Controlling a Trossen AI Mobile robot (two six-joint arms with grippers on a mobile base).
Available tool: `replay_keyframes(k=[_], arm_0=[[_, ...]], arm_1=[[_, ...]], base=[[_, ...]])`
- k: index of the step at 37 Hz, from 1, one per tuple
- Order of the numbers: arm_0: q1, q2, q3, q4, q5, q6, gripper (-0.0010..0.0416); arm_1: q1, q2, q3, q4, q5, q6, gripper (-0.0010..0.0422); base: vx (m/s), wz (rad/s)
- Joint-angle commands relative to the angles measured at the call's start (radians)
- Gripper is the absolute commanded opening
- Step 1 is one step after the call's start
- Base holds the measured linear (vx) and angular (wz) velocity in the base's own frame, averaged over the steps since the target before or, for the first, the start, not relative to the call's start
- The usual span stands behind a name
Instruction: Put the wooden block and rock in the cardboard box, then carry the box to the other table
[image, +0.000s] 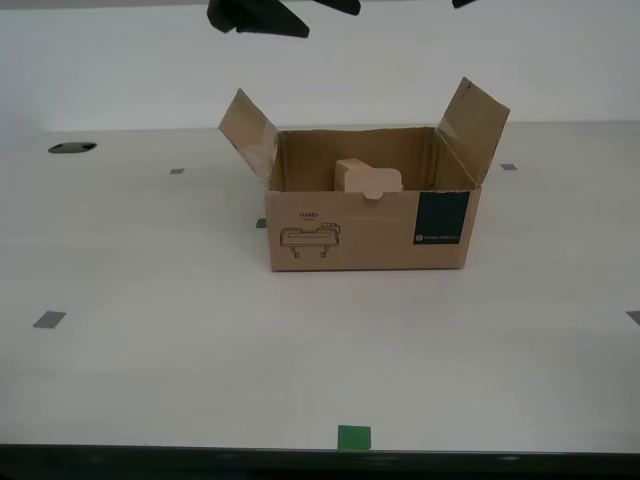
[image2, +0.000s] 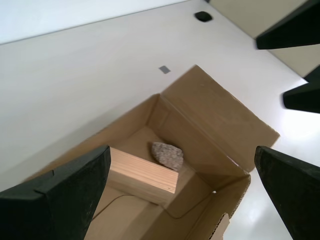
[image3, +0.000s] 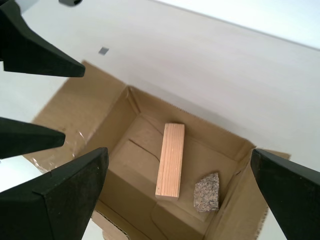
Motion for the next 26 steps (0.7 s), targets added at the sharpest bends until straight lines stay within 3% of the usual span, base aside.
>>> replay_keyframes(k=[1,4,9,15,17,20,23,26], arm_0=[[0.000,-0.001,0.074,-0.070,0.021,0.033,0.0397],[0.000,-0.001,0.130,-0.121,0.021,0.057,0.0397],[0.000,-0.001,0.216,-0.213,0.030,0.105,0.0396],[0.000,-0.001,0.307,-0.327,0.032,0.142,0.0391],[0.000,-0.001,0.333,-0.358,0.046,0.143,0.0388],[0.000,-0.001,0.369,-0.406,0.103,0.143,0.0388],[-0.002,-0.001,0.400,-0.452,0.152,0.143,0.0388],[-0.012,-0.001,0.426,-0.496,0.157,0.153,0.0388]], arm_1=[[0.003,-0.001,0.089,-0.107,-0.039,-0.022,0.0394],[0.004,-0.001,0.154,-0.171,-0.062,-0.049,0.0394],[0.005,-0.001,0.254,-0.243,-0.061,-0.092,0.0394],[0.005,-0.002,0.358,-0.380,-0.059,-0.014,0.0394],[0.006,-0.002,0.386,-0.415,-0.061,-0.020,0.0394],[0.013,-0.002,0.417,-0.461,-0.089,-0.092,0.0394],[0.021,-0.002,0.442,-0.514,-0.158,-0.186,0.0394],[0.029,-0.002,0.468,-0.588,-0.220,-0.234,0.0394]], base=[[0.000,0.000],[0.000,0.000],[0.000,0.000],[0.000,0.000],[0.000,0.000],[0.000,0.000],[0.000,0.000],[0.000,0.000]])
